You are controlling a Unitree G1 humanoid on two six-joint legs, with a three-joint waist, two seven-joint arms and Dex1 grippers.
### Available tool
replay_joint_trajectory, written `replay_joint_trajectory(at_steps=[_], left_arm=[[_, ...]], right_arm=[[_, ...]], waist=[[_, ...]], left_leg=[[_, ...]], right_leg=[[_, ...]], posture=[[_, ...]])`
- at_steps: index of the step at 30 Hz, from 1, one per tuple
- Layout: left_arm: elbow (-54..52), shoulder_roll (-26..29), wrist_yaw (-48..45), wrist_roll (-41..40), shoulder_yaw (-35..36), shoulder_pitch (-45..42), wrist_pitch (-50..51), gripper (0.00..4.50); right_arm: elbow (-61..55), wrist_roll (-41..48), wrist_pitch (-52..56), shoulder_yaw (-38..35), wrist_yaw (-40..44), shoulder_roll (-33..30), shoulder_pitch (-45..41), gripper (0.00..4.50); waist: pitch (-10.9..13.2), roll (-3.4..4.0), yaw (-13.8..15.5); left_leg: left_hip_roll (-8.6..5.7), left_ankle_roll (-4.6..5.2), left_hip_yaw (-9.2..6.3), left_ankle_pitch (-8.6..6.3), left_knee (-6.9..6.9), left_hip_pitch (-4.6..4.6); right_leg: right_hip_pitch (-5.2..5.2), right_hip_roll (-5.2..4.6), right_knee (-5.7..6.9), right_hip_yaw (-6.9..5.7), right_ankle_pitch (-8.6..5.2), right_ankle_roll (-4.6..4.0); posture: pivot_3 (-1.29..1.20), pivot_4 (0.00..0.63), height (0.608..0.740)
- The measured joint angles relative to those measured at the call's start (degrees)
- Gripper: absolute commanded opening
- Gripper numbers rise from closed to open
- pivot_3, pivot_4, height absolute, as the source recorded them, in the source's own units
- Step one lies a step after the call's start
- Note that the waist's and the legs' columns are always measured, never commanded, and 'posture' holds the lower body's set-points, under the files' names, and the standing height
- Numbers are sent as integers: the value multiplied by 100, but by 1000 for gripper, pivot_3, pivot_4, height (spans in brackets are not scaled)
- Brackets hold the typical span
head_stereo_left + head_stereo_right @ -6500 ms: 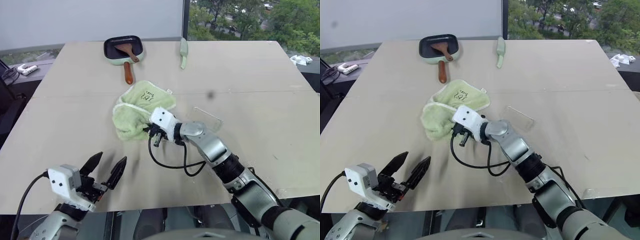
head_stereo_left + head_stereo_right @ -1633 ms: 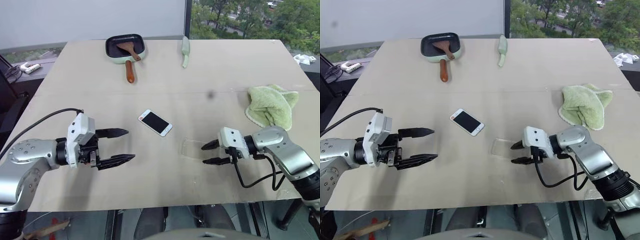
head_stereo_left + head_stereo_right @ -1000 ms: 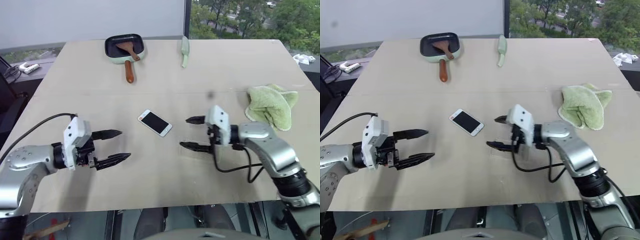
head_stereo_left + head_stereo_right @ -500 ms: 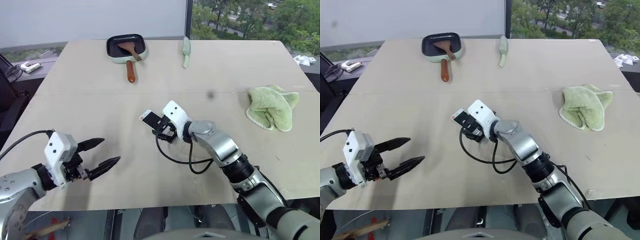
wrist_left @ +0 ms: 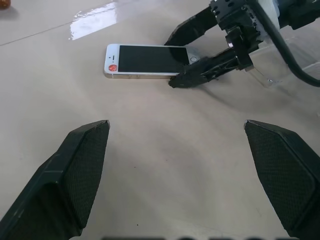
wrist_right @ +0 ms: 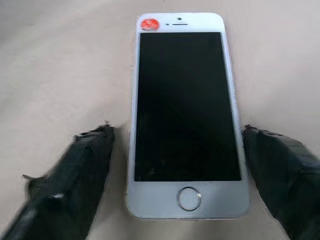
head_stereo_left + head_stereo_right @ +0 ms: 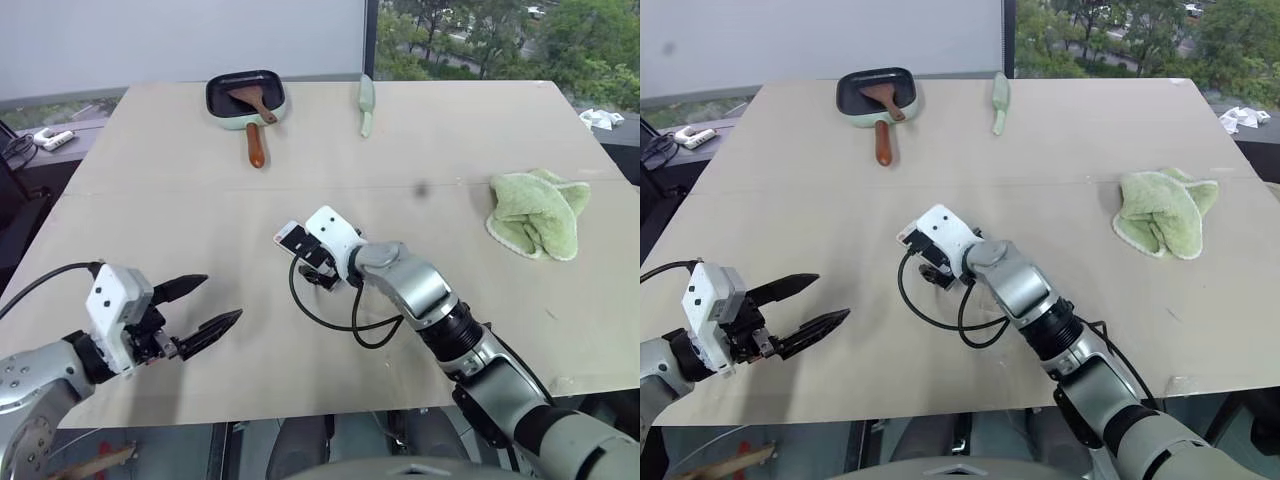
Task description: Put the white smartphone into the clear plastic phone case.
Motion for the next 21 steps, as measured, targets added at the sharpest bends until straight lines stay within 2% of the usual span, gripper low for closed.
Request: replay_joint_trajectory(at_steps=[11, 15, 21], left_arm=[[10, 35, -28, -2, -23, -8, 9, 4500], [46, 96, -88, -3, -85, -60, 48, 4500], [84, 149, -120, -2, -225, -344, 83, 4500]], right_arm=[[32, 9, -331, 72, 165, -285, -23, 2889], [132, -1, -1005, 68, 597, -865, -224, 2889], [78, 170, -1761, -308, 1421, -1549, -461, 2889]], waist=[[-2, 6, 32], [-2, 4, 42], [0, 4, -33]], left_leg=[[-10, -1, -17, 2, 0, -1], [-12, -1, -21, 2, 0, -3], [-9, -7, -18, 6, -29, -5]], right_leg=[[5, -9, 0, -14, 0, 0], [5, -8, -2, -18, 0, 0], [-1, -2, -6, -13, 0, 0]], posture=[[0, 150, 740], [0, 150, 740], [0, 150, 740]])
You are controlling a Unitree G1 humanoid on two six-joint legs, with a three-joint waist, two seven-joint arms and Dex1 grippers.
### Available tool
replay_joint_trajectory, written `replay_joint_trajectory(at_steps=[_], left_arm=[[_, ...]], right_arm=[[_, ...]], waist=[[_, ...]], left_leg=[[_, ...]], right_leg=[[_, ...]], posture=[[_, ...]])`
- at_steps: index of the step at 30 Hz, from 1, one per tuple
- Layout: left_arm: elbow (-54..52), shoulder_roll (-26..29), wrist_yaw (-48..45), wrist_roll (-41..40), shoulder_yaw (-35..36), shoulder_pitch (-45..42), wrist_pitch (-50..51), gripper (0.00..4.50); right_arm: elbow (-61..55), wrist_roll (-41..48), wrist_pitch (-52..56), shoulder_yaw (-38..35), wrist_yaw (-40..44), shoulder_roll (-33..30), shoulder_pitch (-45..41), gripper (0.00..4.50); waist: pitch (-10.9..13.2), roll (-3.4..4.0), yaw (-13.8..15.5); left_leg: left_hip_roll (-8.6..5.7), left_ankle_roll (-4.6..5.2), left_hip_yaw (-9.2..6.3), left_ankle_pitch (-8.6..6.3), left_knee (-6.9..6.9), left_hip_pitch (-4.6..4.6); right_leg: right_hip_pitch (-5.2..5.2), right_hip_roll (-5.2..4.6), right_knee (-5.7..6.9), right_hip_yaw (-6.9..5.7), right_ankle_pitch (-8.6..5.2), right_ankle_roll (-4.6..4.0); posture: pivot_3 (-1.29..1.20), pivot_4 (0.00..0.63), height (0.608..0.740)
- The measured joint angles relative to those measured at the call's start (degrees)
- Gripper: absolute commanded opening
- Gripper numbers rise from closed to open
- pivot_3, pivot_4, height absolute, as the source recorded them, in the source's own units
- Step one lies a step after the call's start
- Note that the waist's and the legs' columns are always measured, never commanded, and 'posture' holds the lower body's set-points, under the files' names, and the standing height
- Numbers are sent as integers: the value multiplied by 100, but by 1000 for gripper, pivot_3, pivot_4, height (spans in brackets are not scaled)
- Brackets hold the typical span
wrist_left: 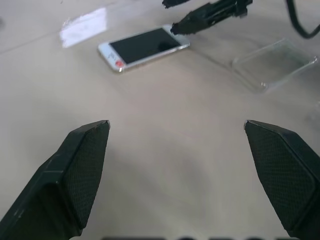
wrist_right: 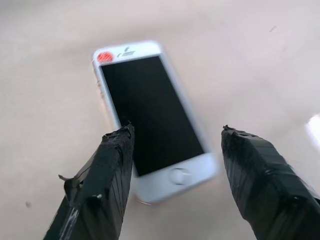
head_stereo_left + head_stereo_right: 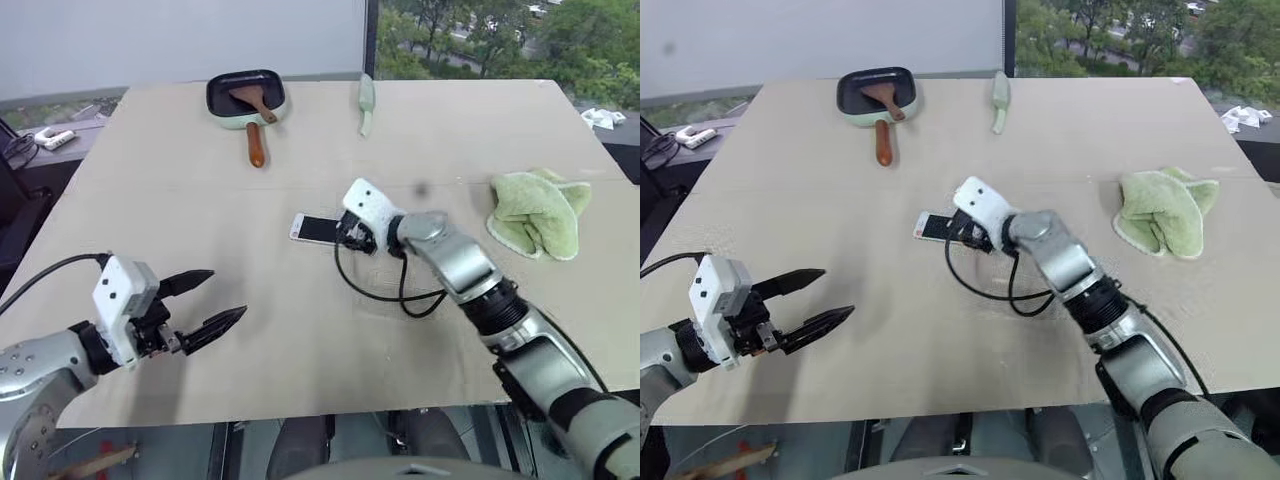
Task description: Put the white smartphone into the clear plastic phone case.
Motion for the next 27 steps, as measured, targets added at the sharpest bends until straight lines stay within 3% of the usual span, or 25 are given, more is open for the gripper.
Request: replay_joint_trajectory(at_steps=[7, 12, 19, 27], left_arm=[[34, 2, -5, 2, -176, -168, 32, 4500], [119, 22, -28, 13, -234, -172, 32, 4500], [110, 40, -11, 9, -77, 15, 40, 4500], [-54, -25, 127, -7, 47, 201, 81, 4500]], right_arm=[[-469, 345, 180, -372, 574, -632, 11, 2889], [-335, 392, 94, -286, 843, -617, 93, 4368], [1224, 145, -705, 28, 944, -60, -89, 4368], [3337, -180, -1815, -119, 693, 693, -928, 4368]], waist=[[2, 2, 7], [1, 2, -3], [4, 4, -1], [3, 3, -25]], left_leg=[[4, -3, 1, 2, -20, 0], [6, -4, 1, 3, -20, 5], [5, -7, 4, 5, -20, 5], [6, -19, 2, 11, -21, 10]], right_leg=[[-4, -2, -10, 0, -3, -5], [-4, 2, -4, 2, -3, -5], [-4, 1, -6, 4, -3, -5], [-4, 1, 1, 5, 0, -10]], posture=[[0, 150, 740], [0, 150, 740], [0, 150, 740], [0, 150, 740]])
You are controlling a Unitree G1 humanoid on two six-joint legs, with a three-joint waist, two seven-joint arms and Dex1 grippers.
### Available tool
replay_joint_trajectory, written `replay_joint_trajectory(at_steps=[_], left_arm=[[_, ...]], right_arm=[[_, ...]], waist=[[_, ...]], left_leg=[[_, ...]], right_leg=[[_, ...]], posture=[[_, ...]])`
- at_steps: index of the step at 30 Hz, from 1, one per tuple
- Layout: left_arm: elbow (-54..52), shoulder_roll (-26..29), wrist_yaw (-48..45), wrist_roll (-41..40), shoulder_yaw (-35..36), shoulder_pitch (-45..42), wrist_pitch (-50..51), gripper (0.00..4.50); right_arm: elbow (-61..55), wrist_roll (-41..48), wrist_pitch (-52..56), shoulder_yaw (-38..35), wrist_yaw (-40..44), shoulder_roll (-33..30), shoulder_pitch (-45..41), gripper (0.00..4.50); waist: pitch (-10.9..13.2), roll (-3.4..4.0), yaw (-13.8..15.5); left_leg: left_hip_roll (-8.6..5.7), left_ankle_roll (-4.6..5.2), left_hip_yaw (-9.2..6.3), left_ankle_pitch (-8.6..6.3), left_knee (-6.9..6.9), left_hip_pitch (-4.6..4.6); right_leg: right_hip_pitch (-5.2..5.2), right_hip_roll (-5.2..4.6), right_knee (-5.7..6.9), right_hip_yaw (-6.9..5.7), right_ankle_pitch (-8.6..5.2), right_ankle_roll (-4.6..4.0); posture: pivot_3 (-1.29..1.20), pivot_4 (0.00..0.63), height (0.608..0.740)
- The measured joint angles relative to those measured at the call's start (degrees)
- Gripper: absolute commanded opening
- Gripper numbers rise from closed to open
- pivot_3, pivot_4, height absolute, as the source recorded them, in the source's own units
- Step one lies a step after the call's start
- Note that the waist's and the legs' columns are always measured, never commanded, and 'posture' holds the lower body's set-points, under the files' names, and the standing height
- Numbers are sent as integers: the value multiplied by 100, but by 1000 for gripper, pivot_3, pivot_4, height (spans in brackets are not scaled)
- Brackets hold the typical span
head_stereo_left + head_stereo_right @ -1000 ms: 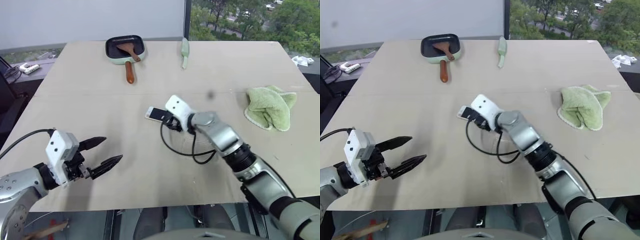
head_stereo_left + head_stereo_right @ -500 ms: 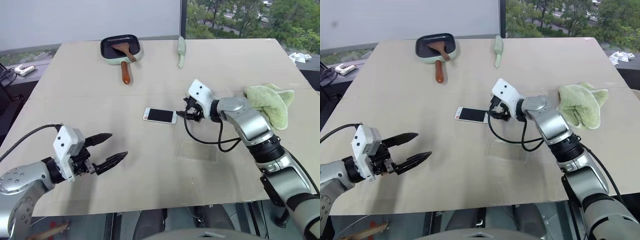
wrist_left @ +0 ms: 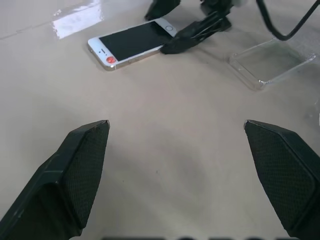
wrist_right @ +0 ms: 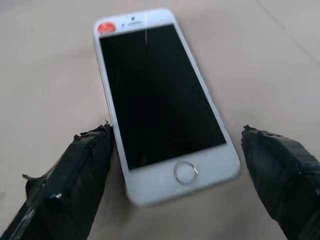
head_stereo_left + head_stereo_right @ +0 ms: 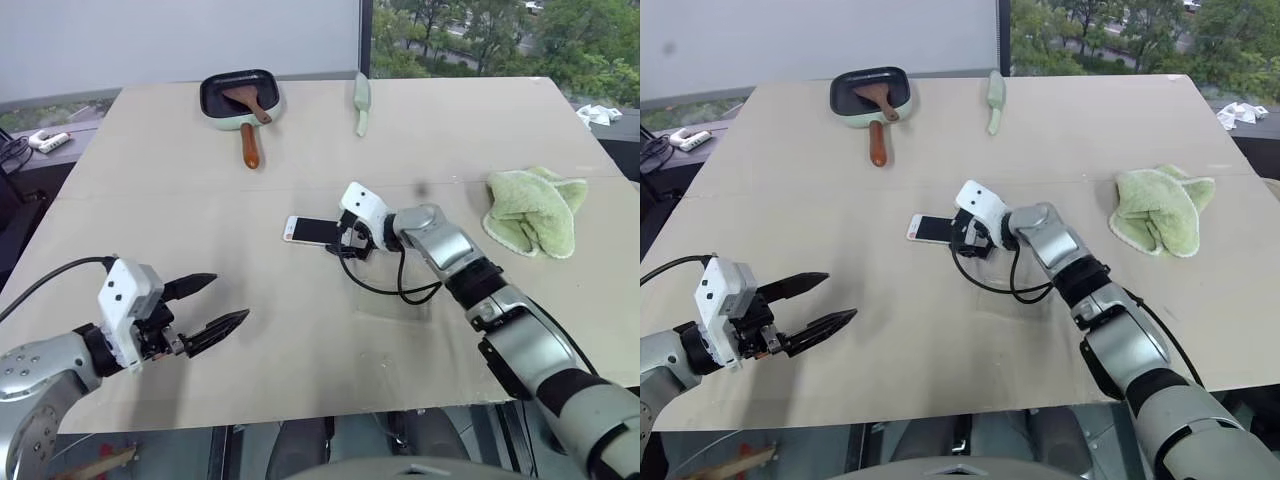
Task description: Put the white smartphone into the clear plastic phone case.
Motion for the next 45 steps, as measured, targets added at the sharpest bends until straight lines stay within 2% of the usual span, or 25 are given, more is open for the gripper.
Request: replay_joint_trajectory(at_steps=[8, 10, 11, 12, 18, 35, 40, 45], left_arm=[[-94, -40, 56, -2, 45, 64, 10, 4500], [-94, -40, 66, -1, 45, 25, 9, 4500], [-94, -39, 66, -1, 45, 9, 9, 4500], [-93, -39, 66, -1, 45, -4, 9, 4500], [-90, -39, 57, 2, 44, -51, 8, 4500], [-52, -26, -4, 14, -165, -244, 8, 4500], [-2, -23, -7, 27, -190, -277, 8, 4500], [51, -24, -10, 40, -354, -323, 1, 4500]], right_arm=[[629, -183, -480, -79, 375, 93, -206, 4368], [636, -189, -438, -91, 532, 92, -218, 3834], [625, -205, -427, -88, 609, 94, -219, 3350], [595, -258, -423, -84, 660, 93, -222, 3056], [379, -425, -207, -79, 895, 37, -217, 2747], [155, -445, 73, -249, 791, -14, -162, 2747], [-80, -353, 181, -281, 961, -439, -100, 2747], [-231, -399, 140, -296, 1152, -1205, 82, 2747]], waist=[[-1, 1, 6], [-1, 1, 6], [-2, 1, 6], [-2, 1, 5], [-7, -1, 10], [-6, 3, 54], [-4, 7, 117], [-5, 6, 205]], left_leg=[[2, -6, -3, 4, -4, 10], [2, -6, -3, 4, -8, 9], [2, -6, -2, 3, -10, 9], [3, -6, -2, 3, -11, 9], [2, -6, -3, 3, -10, 11], [-2, -10, -8, 7, -8, 15], [-6, -9, -13, 8, -5, 11], [-8, -7, -15, 9, -2, 9]], right_leg=[[4, 0, 1, -3, 5, -9], [4, 0, -5, -2, 5, -9], [4, 0, -7, -3, 5, -9], [4, -1, -8, -2, 5, -9], [5, -19, -5, -5, 5, -10], [12, -12, -1, -11, 6, -12], [13, -12, -2, -18, 6, -12], [15, -12, -3, -21, 6, -13]], posture=[[0, 150, 740], [0, 150, 740], [0, 150, 740], [0, 150, 740], [0, 150, 740], [0, 150, 740], [0, 150, 740], [0, 150, 740]])
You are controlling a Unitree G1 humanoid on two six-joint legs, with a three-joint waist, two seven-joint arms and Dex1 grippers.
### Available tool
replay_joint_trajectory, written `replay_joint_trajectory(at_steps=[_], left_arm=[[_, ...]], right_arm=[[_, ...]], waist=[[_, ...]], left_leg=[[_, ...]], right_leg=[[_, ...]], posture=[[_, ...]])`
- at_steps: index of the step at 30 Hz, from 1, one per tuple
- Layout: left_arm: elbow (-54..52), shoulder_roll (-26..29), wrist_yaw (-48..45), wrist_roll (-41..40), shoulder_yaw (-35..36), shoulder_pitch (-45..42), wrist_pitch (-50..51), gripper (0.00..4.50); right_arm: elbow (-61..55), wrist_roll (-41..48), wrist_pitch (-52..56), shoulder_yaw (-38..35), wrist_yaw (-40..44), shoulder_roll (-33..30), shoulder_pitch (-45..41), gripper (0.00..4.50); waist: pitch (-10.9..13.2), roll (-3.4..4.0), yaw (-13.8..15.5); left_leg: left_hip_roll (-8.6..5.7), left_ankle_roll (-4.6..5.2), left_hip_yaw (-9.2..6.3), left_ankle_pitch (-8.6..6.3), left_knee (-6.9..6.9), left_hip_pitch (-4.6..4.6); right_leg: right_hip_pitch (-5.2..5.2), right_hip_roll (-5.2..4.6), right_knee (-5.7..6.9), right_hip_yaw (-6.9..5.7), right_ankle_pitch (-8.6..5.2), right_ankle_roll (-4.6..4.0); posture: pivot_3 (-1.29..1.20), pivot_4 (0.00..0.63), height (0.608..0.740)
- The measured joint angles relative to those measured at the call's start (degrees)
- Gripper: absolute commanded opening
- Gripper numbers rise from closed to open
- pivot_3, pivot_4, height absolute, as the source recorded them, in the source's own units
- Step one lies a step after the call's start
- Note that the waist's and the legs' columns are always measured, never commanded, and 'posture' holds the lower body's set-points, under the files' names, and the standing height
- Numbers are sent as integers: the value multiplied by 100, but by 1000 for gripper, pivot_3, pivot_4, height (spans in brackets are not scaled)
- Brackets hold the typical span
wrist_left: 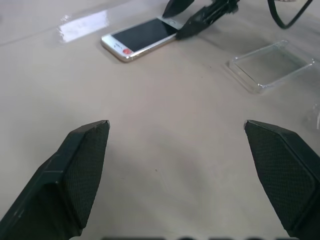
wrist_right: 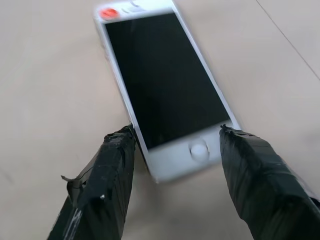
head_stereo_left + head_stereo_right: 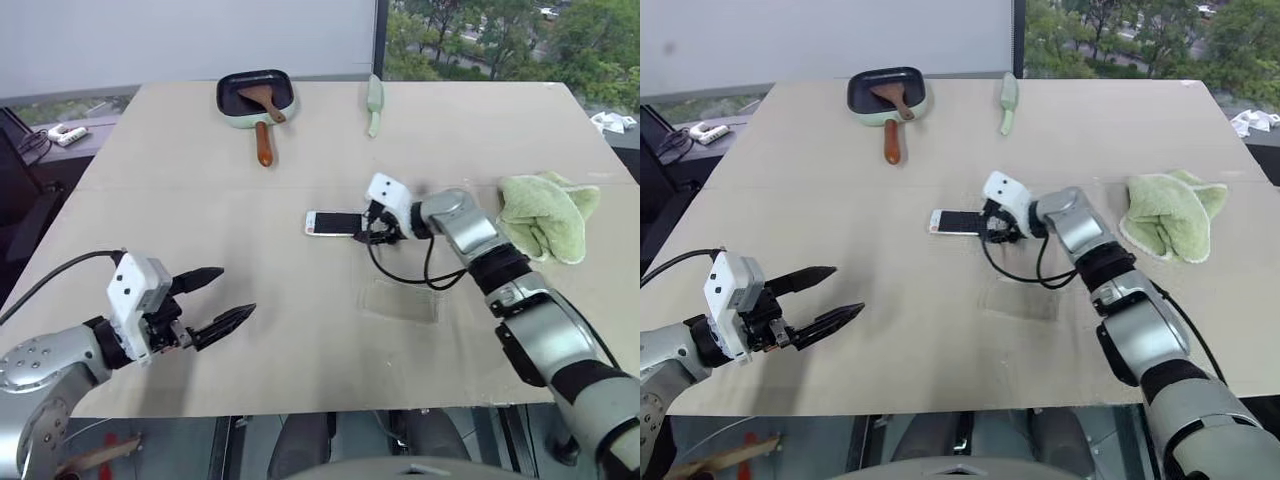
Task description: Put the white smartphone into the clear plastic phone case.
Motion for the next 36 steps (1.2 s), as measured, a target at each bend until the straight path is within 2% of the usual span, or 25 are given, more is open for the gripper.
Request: replay_joint_trajectory(at_steps=[1, 4, 5, 6, 11, 16, 27, 36], left_arm=[[20, -1, -1, 3, -20, 9, 0, 4500], [39, 0, -2, 11, -27, -11, -7, 4500], [41, 0, -6, 16, -27, -10, -8, 4500], [41, 2, -10, 18, -27, -12, -13, 4500], [45, 13, -42, 34, -29, -33, -45, 4500], [58, 43, -61, 36, -12, -16, -59, 4500], [51, 43, -41, 33, 47, 86, -68, 4500], [35, 43, 2, 30, 111, 132, -68, 4500]], right_arm=[[-28, 15, -50, -56, 37, -139, 51, 2747], [-97, 44, -127, -100, 176, -404, 100, 3545], [-103, 68, -127, -147, 225, -431, 101, 4090], [-110, 96, -127, -185, 287, -439, 101, 4452], [63, 140, -307, -195, 408, -230, 20, 4452], [1089, 67, -973, -177, 517, 261, -571, 4452], [3071, -245, -2194, -263, -11, 1163, -1316, 4452], [3408, -572, -2400, -253, 105, 1286, -1520, 4452]], waist=[[1, 2, -4], [2, 4, -38], [4, 6, -51], [5, 7, -75], [8, 9, -185], [10, 10, -195], [10, 11, -222], [10, 11, -327]], left_leg=[[0, 0, 1, 0, 0, -2], [3, 0, 4, 0, -3, -3], [5, 0, 5, 0, -6, -4], [9, 0, 8, -1, -7, -6], [16, 0, 10, -1, -8, -6], [15, -1, 10, -1, -7, -6], [15, -19, 9, 8, -9, -4], [14, -18, 6, 7, -16, -2]], right_leg=[[-1, 0, -2, 2, 0, 0], [-5, 7, -5, 6, 0, 1], [-8, 11, -5, 7, 0, 1], [-11, 18, -5, 11, 0, 1], [-12, 26, -5, 17, 0, -1], [-13, 27, -4, 18, 0, 0], [-14, 0, -2, 19, 0, -2], [-14, -6, -3, 16, 0, -3]], posture=[[0, 150, 740], [0, 150, 740], [0, 150, 740], [0, 150, 740], [0, 150, 740], [0, 150, 740], [0, 150, 740], [0, 150, 740]])
